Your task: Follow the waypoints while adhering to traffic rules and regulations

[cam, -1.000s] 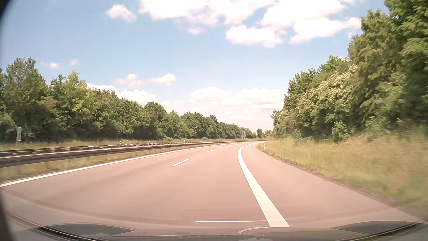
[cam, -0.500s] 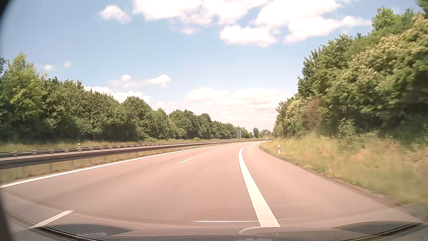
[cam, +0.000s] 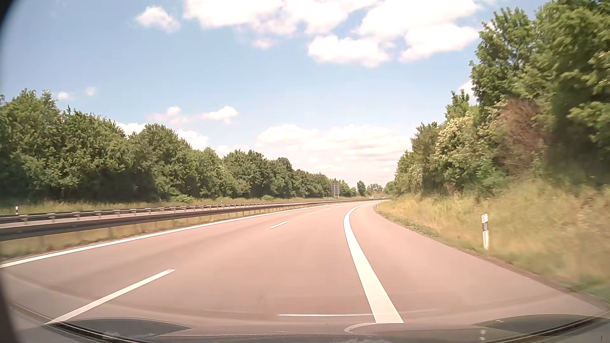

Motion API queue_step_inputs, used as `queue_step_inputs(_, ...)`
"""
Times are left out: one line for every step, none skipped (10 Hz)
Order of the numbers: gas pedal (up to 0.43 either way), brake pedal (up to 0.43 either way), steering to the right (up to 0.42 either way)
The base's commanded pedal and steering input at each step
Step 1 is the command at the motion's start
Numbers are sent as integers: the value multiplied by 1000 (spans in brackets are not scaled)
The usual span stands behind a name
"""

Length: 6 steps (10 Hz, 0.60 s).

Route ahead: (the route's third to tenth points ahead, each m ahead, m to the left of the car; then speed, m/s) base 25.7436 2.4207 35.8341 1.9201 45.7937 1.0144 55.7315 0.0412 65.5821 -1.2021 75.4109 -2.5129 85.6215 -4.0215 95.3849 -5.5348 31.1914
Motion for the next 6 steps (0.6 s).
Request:
queue_step_inputs(311,12,7)
queue_step_inputs(311,12,7)
queue_step_inputs(311,12,7)
queue_step_inputs(311,12,8)
queue_step_inputs(319,12,9)
queue_step_inputs(319,12,10)
